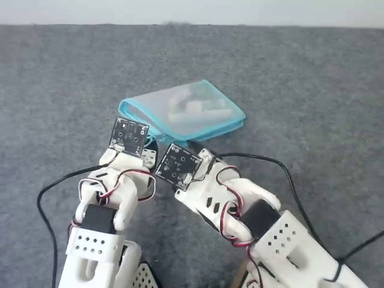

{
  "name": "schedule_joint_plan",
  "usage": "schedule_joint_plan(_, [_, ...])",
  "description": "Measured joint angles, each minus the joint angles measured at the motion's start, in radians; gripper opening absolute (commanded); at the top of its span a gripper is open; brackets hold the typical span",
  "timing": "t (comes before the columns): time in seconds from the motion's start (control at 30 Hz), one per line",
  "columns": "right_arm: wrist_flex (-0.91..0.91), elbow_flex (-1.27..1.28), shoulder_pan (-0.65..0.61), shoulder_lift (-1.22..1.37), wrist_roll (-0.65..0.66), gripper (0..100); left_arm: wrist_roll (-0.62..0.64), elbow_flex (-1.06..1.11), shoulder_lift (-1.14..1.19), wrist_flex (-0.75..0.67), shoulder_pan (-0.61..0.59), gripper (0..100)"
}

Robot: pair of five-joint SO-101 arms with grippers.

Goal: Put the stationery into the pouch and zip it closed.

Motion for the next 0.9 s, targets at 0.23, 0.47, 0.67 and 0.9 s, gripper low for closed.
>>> schedule_joint_plan(0.23, [-0.015, -0.034, 0.084, 0.038, 0.009, 23.7, -0.002, 0.0, 0.0, 0.003, -0.002, 1])
schedule_joint_plan(0.47, [-0.021, -0.037, 0.095, 0.041, 0.029, 23.7, -0.002, 0.0, 0.0, 0.003, -0.002, 1])
schedule_joint_plan(0.67, [-0.046, -0.015, 0.097, 0.043, 0.126, 23.7, -0.002, 0.0, 0.0, 0.031, -0.002, 1])
schedule_joint_plan(0.9, [-0.112, 0.015, 0.069, 0.069, 0.272, 23.7, -0.002, 0.0, 0.0, 0.048, -0.002, 1])
